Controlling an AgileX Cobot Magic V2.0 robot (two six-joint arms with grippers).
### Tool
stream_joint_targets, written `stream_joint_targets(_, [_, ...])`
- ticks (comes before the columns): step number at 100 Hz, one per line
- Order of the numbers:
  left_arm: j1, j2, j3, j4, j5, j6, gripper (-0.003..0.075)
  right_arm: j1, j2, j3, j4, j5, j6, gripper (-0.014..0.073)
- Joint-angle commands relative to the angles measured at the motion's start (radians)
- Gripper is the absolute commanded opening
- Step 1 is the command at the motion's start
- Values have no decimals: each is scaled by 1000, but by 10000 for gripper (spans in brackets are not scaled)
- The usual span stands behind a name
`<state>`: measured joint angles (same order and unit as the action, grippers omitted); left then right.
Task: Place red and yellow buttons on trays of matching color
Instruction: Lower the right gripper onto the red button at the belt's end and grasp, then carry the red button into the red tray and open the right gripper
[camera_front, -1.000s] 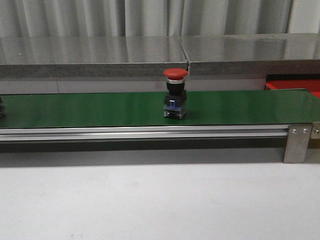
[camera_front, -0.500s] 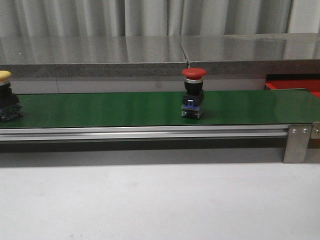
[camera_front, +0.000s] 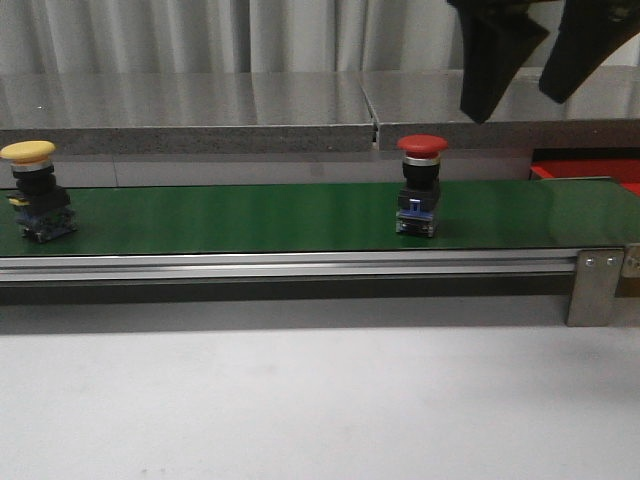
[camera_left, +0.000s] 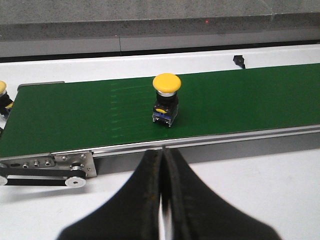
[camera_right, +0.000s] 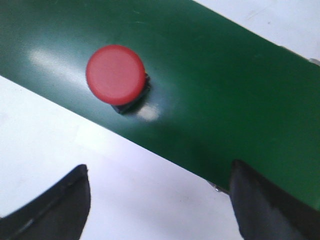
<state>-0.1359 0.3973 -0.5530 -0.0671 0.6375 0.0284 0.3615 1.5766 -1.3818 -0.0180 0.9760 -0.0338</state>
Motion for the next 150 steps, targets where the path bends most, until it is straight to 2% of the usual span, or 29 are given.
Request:
stream_joint_targets(1, [-8, 7, -25, -13, -68, -10, -19, 3, 26, -93, 40, 22, -49, 573])
stream_joint_targets(15, [-8, 7, -25, -13, -68, -10, -19, 3, 115, -175, 67, 66, -68, 573])
stream_joint_targets(45, [-8, 7, -25, -13, -68, -10, -19, 3, 222, -240, 37, 32, -70, 549])
stream_joint_targets(50, [-8, 7, -25, -13, -70, -10, -19, 2, 230, -239, 28, 28, -70, 491])
stream_joint_targets(63, [-8, 7, -25, -13, -70, -10, -19, -7, 232, -239, 30, 23, -69, 239])
stream_joint_targets(71, [-8, 7, -25, -13, -70, -10, -19, -15, 224, -239, 30, 23, -68, 178])
stream_joint_targets(97, [-8, 7, -25, -13, -70, -10, -19, -97, 153, -239, 29, 5, -60, 178])
stream_joint_targets(129, [-8, 7, -25, -13, -70, -10, -19, -351, 132, -238, -16, 1, -59, 169])
stream_joint_targets(150, [-8, 7, -25, -13, -70, -10, -19, -490, 152, -238, -8, -53, -8, 170])
